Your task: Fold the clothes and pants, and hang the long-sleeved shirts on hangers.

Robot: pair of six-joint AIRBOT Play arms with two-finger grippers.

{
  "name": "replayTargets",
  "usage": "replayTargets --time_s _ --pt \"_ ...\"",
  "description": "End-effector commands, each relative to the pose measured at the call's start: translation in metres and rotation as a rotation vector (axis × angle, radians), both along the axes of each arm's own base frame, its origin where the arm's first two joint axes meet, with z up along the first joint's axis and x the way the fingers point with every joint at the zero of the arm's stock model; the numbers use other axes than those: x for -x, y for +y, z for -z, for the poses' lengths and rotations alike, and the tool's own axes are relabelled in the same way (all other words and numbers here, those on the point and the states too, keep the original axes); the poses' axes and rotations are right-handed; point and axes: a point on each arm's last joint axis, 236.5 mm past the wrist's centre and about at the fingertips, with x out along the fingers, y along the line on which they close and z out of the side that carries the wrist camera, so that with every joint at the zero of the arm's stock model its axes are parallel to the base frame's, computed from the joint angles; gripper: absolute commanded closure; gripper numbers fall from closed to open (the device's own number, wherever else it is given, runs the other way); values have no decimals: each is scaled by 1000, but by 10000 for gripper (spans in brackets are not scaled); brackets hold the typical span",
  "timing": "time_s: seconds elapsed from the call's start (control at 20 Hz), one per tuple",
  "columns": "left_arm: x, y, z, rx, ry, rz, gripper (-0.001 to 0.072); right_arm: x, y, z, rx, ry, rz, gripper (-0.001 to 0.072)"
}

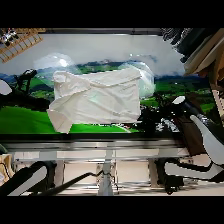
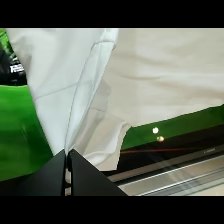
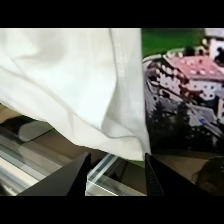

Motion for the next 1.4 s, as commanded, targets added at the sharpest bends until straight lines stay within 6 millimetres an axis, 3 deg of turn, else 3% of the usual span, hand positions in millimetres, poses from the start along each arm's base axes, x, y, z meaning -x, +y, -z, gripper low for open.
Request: replayTargets --time_s 0.0,0.15,0.35,0.5,0.8,0.9,1.0,1.05,1.1,1.2,1.35 --pt "3 0 0 2 11 2 699 7 -2 6 9 57 14 315" --pt "8 -1 1 5 33 8 699 11 -3 5 13 64 -6 316" --pt "8 -1 1 5 33 8 699 16 -4 -14 9 40 -78 318" --pt "8 -1 1 5 33 8 699 23 -19 -9 88 56 -93 318" --pt "9 -1 1 6 38 10 699 12 -10 5 55 30 -43 320" --pt "11 -2 1 7 46 12 699 6 -2 13 42 25 -32 368" --pt "11 -2 1 8 47 11 699 13 9 21 29 52 -67 433" --pt "11 -2 1 8 47 12 699 15 13 24 33 53 -85 601" --pt "11 -2 2 8 48 10 699 13 14 24 42 40 -90 696" --pt "12 -1 0 29 50 -6 699 3 9 9 51 -18 -90 698" --pt "4 -6 -15 181 2 -56 699 -18 -7 -40 97 -152 -86 698"
